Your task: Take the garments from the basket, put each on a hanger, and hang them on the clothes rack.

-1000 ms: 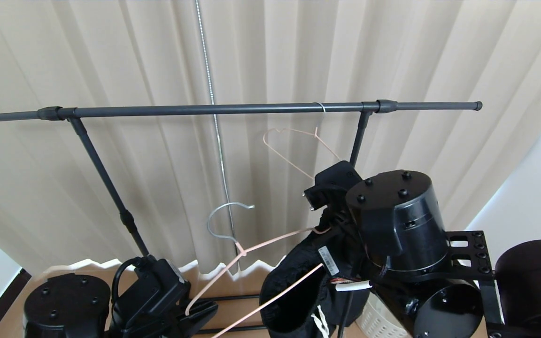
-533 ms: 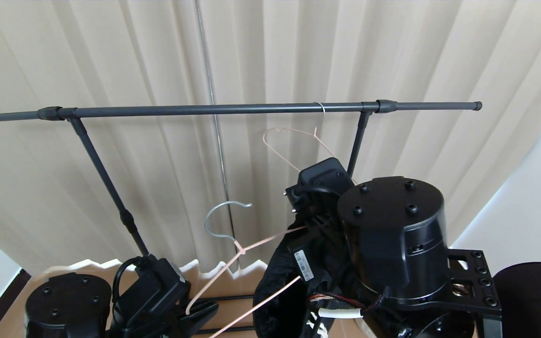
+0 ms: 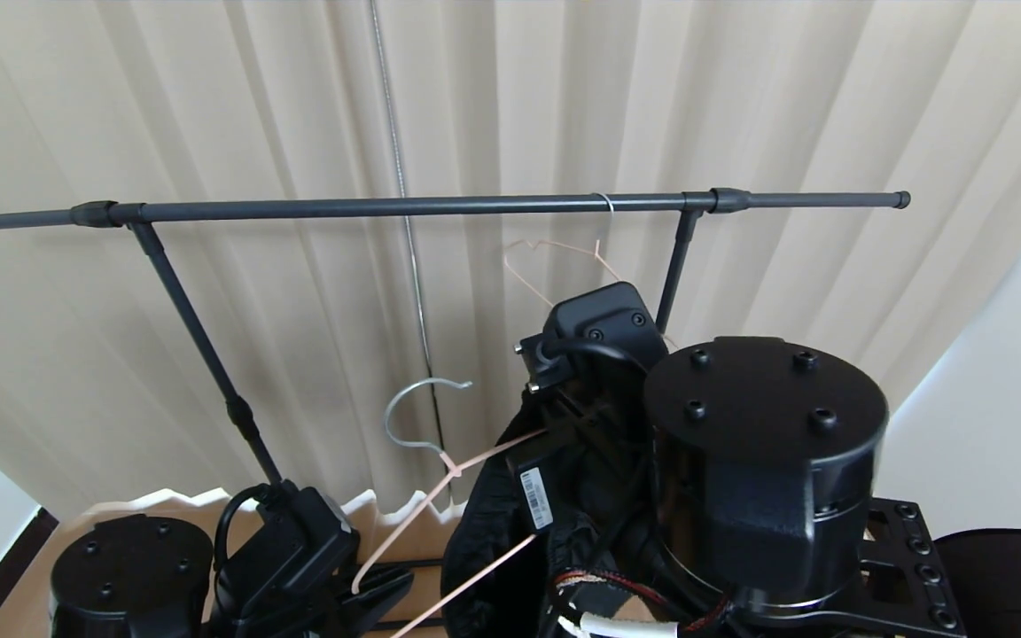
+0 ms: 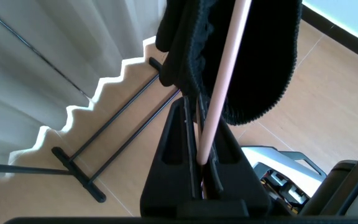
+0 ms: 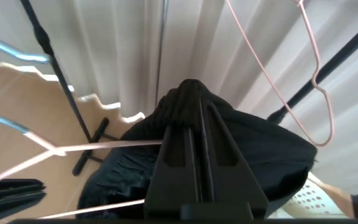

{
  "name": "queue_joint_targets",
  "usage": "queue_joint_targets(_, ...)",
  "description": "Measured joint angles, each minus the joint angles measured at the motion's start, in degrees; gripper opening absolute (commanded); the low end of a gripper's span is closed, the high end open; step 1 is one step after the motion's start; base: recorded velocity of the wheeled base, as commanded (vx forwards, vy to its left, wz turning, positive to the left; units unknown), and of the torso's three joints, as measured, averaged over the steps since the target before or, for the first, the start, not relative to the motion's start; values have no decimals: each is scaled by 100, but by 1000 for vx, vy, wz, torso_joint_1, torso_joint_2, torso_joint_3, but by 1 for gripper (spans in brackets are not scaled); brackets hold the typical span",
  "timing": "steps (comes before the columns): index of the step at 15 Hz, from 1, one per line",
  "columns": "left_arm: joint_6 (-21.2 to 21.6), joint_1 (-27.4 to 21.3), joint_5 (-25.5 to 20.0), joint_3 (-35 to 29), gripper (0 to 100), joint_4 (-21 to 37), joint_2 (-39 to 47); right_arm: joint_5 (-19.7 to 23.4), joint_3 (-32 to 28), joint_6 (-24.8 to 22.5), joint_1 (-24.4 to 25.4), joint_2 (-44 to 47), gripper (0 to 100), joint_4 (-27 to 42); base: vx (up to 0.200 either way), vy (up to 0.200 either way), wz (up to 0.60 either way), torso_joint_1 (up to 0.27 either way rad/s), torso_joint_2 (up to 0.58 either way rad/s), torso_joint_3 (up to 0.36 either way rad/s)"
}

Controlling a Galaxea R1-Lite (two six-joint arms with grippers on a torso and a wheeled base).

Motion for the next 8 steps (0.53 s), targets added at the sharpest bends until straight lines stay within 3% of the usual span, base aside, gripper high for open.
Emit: queue_joint_targets(8,-7,-69,0,-140,0,2,46,-5,-66,405,444,319,0,-499,0,0,0,0,0,0)
